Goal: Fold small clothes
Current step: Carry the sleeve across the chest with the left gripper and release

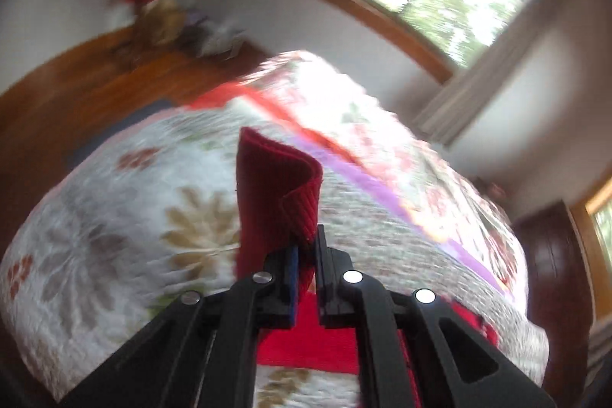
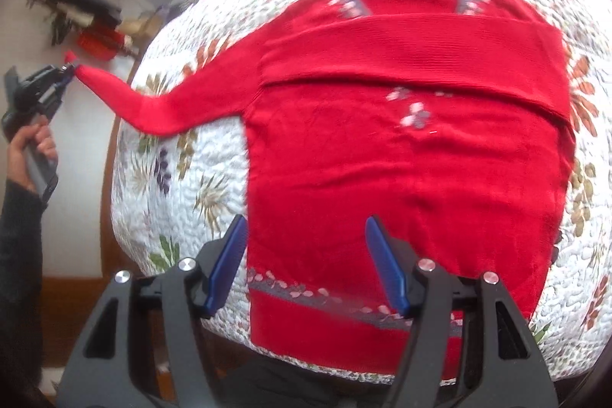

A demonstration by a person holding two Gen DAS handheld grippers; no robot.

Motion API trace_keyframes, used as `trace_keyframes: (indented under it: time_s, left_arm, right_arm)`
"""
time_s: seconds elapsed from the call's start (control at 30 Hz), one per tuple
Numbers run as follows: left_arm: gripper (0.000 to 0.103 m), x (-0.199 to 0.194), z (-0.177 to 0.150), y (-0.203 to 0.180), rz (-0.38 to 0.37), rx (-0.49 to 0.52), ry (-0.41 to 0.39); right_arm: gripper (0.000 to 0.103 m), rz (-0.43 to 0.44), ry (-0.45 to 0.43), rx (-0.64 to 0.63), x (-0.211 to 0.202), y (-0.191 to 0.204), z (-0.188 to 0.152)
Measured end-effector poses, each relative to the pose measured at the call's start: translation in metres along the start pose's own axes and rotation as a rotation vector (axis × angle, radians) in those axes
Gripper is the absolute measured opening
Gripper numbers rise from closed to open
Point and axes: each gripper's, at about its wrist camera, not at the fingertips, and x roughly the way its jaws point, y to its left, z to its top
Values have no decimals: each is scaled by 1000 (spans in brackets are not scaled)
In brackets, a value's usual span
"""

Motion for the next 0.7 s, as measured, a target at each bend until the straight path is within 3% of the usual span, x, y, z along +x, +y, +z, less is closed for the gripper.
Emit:
trace_keyframes:
  time_s: [0.1,0.23,0.5,0.7]
  left_arm:
    - [6,18,-6,-73,-84,114,26]
    - [6,57,-45,-156,-162,249,105]
    - [6,138,-184,-268,-249,449,343]
    - [6,170,-280,-308,-235,566,492]
  right_arm:
    - [64,15,-21,61,-9,-27,6]
    - [64,33,-55,161,-23,-75,11]
    - [66,79,-66,334,-35,-170,21]
    - [67,116,-66,374,-24,-209,39]
